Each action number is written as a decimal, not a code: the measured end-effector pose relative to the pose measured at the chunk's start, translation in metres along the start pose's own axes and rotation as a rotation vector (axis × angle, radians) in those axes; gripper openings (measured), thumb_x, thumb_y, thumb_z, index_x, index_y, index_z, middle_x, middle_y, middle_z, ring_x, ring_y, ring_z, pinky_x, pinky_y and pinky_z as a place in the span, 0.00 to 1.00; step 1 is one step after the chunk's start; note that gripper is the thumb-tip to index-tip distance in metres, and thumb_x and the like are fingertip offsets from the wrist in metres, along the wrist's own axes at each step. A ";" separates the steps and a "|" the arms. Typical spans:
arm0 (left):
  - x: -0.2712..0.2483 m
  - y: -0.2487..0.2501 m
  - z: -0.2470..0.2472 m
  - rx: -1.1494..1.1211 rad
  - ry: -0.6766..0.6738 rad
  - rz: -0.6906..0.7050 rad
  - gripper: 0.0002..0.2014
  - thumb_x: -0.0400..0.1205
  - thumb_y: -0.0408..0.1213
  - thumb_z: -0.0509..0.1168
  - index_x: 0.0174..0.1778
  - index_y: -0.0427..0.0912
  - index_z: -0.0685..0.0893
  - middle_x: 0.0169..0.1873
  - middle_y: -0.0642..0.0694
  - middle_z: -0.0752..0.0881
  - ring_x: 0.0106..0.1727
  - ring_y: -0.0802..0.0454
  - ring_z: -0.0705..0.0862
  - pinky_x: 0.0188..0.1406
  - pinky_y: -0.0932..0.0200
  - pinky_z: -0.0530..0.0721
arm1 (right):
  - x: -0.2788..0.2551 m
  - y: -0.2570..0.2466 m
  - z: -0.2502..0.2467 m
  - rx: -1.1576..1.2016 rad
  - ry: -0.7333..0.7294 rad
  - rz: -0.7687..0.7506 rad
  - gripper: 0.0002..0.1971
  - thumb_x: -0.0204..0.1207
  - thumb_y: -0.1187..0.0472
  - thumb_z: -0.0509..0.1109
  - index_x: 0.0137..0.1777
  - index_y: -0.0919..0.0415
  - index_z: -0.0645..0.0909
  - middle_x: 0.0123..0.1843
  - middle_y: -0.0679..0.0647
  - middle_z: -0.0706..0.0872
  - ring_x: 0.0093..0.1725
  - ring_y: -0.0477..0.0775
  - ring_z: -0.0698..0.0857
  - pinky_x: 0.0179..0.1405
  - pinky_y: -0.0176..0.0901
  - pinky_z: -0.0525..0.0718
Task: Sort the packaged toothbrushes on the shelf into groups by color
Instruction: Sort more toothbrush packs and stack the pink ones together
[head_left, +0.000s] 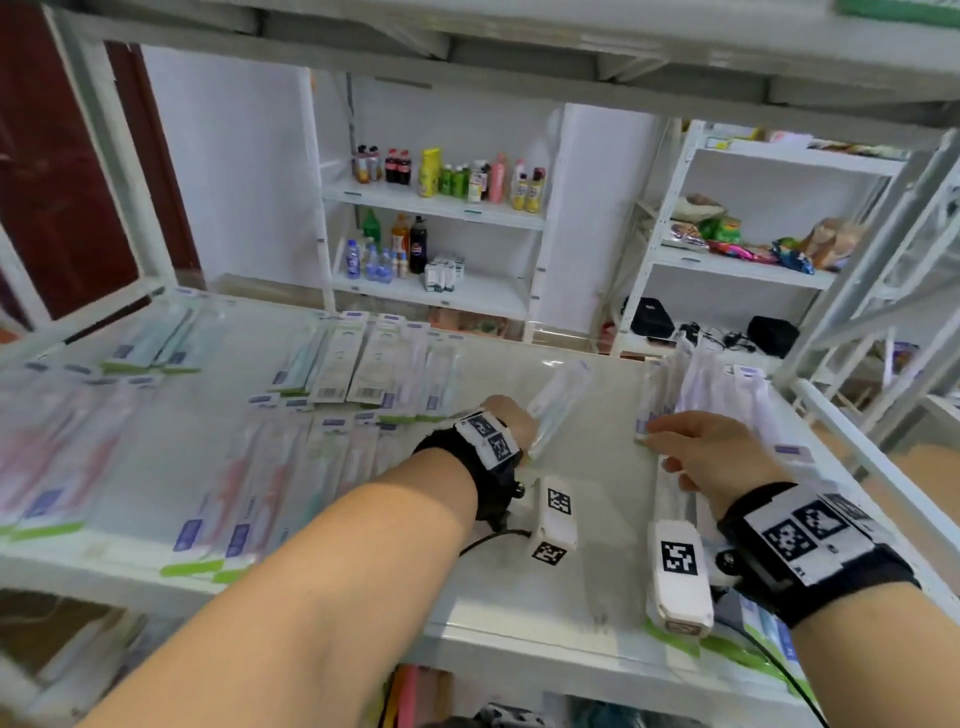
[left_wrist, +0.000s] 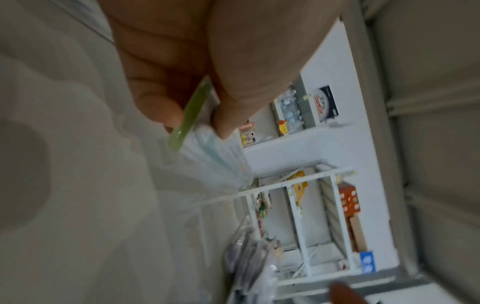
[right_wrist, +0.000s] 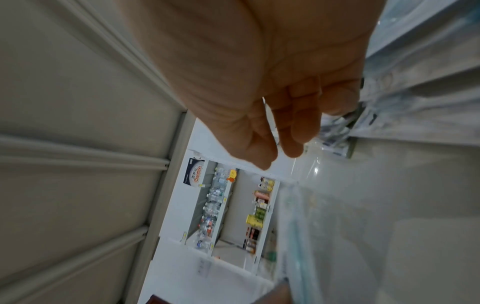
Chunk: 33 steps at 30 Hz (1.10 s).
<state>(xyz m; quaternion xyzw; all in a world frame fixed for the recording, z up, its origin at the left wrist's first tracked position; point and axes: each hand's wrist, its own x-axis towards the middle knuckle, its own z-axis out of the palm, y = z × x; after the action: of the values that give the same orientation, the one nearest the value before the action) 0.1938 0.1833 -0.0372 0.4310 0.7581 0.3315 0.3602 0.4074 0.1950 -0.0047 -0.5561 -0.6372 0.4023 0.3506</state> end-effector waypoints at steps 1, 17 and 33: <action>-0.005 0.000 -0.003 -0.097 0.027 0.013 0.15 0.83 0.38 0.59 0.59 0.32 0.81 0.33 0.45 0.79 0.32 0.49 0.83 0.28 0.59 0.84 | -0.003 -0.001 0.007 0.009 -0.022 -0.007 0.06 0.70 0.65 0.74 0.43 0.53 0.85 0.33 0.51 0.85 0.30 0.48 0.80 0.28 0.40 0.76; -0.139 -0.130 -0.128 -0.805 0.537 -0.031 0.06 0.84 0.29 0.59 0.42 0.42 0.77 0.33 0.43 0.77 0.27 0.50 0.76 0.13 0.69 0.78 | -0.078 -0.025 0.138 -0.081 -0.454 -0.048 0.12 0.70 0.63 0.74 0.53 0.60 0.82 0.34 0.53 0.84 0.28 0.50 0.82 0.22 0.37 0.75; -0.122 -0.210 -0.204 -0.558 0.366 -0.053 0.08 0.83 0.33 0.60 0.38 0.41 0.78 0.43 0.33 0.81 0.36 0.40 0.81 0.28 0.56 0.81 | -0.107 -0.044 0.193 -0.683 -0.334 0.096 0.25 0.63 0.44 0.80 0.47 0.65 0.82 0.42 0.57 0.85 0.43 0.57 0.84 0.36 0.40 0.76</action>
<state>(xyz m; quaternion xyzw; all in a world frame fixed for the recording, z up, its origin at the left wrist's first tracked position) -0.0177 -0.0505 -0.0700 0.2293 0.7011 0.5887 0.3306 0.2311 0.0629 -0.0479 -0.5968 -0.7562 0.2679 0.0170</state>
